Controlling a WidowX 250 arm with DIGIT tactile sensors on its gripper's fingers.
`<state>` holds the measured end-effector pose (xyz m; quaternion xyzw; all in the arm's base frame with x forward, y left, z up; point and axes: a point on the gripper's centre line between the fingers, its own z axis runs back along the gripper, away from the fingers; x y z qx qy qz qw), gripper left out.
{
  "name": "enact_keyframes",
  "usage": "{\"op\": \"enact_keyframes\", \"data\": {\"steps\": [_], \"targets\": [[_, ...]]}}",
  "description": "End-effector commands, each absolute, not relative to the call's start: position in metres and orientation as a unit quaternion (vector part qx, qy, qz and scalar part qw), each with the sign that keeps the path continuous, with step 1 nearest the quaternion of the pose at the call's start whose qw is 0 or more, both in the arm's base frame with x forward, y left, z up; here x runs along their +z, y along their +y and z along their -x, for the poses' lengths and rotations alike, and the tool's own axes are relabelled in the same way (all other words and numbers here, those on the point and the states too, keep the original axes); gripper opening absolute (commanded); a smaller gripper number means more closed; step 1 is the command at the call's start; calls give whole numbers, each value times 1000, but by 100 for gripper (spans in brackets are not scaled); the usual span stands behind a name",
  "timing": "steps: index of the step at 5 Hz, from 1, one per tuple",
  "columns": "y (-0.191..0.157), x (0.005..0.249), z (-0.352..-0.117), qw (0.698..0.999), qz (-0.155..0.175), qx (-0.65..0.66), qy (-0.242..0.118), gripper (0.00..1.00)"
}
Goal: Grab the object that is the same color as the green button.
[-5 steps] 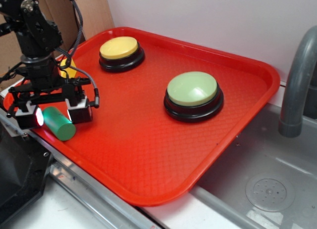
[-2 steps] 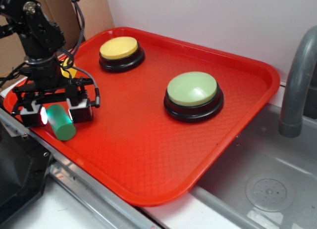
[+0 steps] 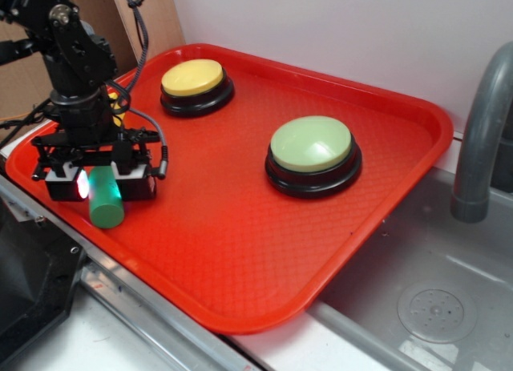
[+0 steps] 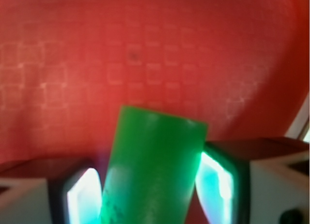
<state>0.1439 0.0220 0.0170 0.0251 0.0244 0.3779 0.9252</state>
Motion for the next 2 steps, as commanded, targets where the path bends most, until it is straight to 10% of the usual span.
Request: {"op": "enact_keyframes", "data": {"steps": [1, 2], "targets": [[24, 57, -164, 975, -2, 222, -25, 0], [22, 83, -175, 987, -14, 149, -52, 0]]}}
